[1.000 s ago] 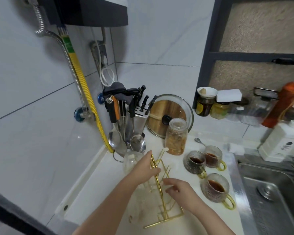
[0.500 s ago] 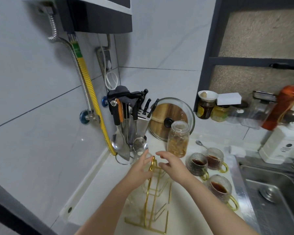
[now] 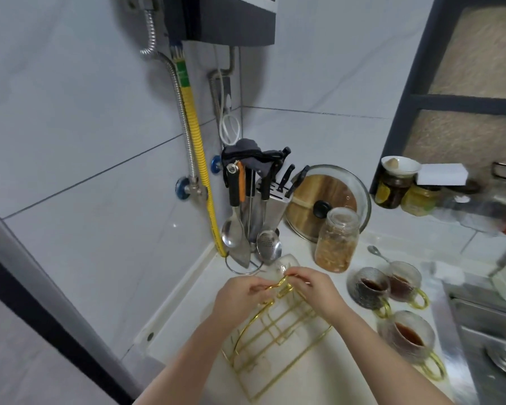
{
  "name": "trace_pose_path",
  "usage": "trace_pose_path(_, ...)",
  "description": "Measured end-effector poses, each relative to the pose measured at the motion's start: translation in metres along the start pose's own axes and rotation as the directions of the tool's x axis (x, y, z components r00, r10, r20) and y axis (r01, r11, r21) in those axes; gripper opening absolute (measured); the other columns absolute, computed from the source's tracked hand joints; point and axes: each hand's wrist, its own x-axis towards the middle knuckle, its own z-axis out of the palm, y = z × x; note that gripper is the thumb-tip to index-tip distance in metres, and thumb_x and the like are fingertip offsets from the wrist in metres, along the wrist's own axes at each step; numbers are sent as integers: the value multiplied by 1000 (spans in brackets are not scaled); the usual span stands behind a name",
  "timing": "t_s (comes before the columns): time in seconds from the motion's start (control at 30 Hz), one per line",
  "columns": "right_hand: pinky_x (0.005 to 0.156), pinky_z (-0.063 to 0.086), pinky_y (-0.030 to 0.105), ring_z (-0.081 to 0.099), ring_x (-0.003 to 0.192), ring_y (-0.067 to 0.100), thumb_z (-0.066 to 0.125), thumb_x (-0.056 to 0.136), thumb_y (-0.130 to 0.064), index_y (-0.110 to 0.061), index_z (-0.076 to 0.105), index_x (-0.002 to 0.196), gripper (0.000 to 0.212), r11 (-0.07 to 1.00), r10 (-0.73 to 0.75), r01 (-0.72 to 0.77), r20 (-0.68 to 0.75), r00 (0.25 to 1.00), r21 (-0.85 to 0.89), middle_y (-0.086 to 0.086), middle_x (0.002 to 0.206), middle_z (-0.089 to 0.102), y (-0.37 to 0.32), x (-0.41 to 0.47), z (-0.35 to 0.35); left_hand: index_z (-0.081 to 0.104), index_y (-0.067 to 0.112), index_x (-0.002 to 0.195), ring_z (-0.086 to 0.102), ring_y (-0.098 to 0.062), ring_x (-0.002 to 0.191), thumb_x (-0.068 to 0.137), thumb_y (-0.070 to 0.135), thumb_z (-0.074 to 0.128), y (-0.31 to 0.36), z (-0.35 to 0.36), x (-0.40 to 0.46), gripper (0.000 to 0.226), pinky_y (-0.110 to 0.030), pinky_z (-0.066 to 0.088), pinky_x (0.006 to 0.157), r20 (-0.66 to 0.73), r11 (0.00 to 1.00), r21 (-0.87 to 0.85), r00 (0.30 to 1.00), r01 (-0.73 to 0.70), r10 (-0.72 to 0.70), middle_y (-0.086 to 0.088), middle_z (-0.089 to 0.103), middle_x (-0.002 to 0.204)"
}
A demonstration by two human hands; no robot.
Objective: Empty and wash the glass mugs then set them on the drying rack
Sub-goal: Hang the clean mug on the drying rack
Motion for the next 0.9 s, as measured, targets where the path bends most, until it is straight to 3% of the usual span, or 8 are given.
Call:
trace_pose_path(0.13, 86, 48, 24, 64, 89, 11, 66, 87, -18, -40, 67, 81, 23, 999, -7, 8, -19, 1000, 46, -13, 86, 69, -2, -3, -3, 72, 37, 97, 65, 3, 81, 83, 31, 66, -1, 1, 3, 16, -26, 52, 83, -84, 992, 123, 996, 31, -21, 15, 72, 83)
trace_pose_path(0.23, 88, 51, 30, 64, 86, 7, 66, 87, -18, -45, 65, 78, 29, 999, 15, -14, -33, 999, 52, -14, 85, 70, -3, -6, -5, 73, 34, 96, 65, 3, 79, 83, 30, 66, -1, 0, 10, 15, -26, 52, 83, -82, 989, 145, 996, 32, -20, 15, 72, 83)
trace_pose_path(0.3, 90, 52, 33, 65, 89, 7, 66, 87, -17, -42, 68, 83, 25, 998, 28, -25, -50, 998, 62, -15, 87, 70, 0, -7, -6, 73, 35, 97, 63, 3, 82, 84, 31, 65, 0, 0, 16, 15, -23, 51, 81, -77, 982, 189, 997, 25, -11, 16, 72, 88)
trace_pose_path(0.43, 91, 52, 40, 66, 92, 17, 63, 89, -11, -19, 74, 98, 17, 996, 61, -54, -98, 993, 76, -12, 90, 69, 6, -9, -8, 73, 37, 96, 62, 1, 85, 84, 34, 65, 2, 3, 29, 15, -23, 49, 80, -64, 975, 222, 998, 10, 4, 16, 71, 91)
trace_pose_path(0.53, 88, 53, 40, 66, 88, 20, 61, 89, -8, -15, 74, 98, 17, 995, 79, -70, -137, 987, 70, -6, 89, 68, 7, -10, -10, 73, 32, 100, 64, -4, 88, 84, 31, 66, 5, 7, 39, 17, -22, 49, 82, -63, 983, 184, 998, 3, 9, 12, 72, 93)
trace_pose_path(0.63, 91, 52, 30, 62, 89, 13, 60, 90, -9, -14, 73, 100, 17, 994, 95, -86, -161, 982, 63, -4, 94, 68, 8, -9, -11, 74, 27, 102, 63, -4, 85, 84, 27, 67, 9, 11, 45, 19, -19, 47, 80, -72, 988, 152, 997, -22, 34, 9, 73, 93)
trace_pose_path(0.73, 77, 39, 1, 57, 88, 8, 59, 91, -10, -12, 72, 105, 18, 994, 109, -107, -174, 979, 22, -2, 97, 67, 10, -12, -13, 73, 21, 104, 62, -4, 85, 85, 22, 66, 12, 14, 48, 20, -13, 44, 76, -56, 990, 129, 996, -56, 64, 6, 71, 96)
trace_pose_path(0.9, 77, 35, -1, 58, 92, 6, 61, 90, -13, -16, 73, 104, 18, 993, 113, -120, -211, 971, -17, -6, 98, 69, 15, -17, -15, 73, 24, 105, 60, -1, 86, 85, 25, 66, 12, 20, 52, 21, -8, 39, 71, -36, 989, 138, 997, -57, 62, 11, 70, 101)
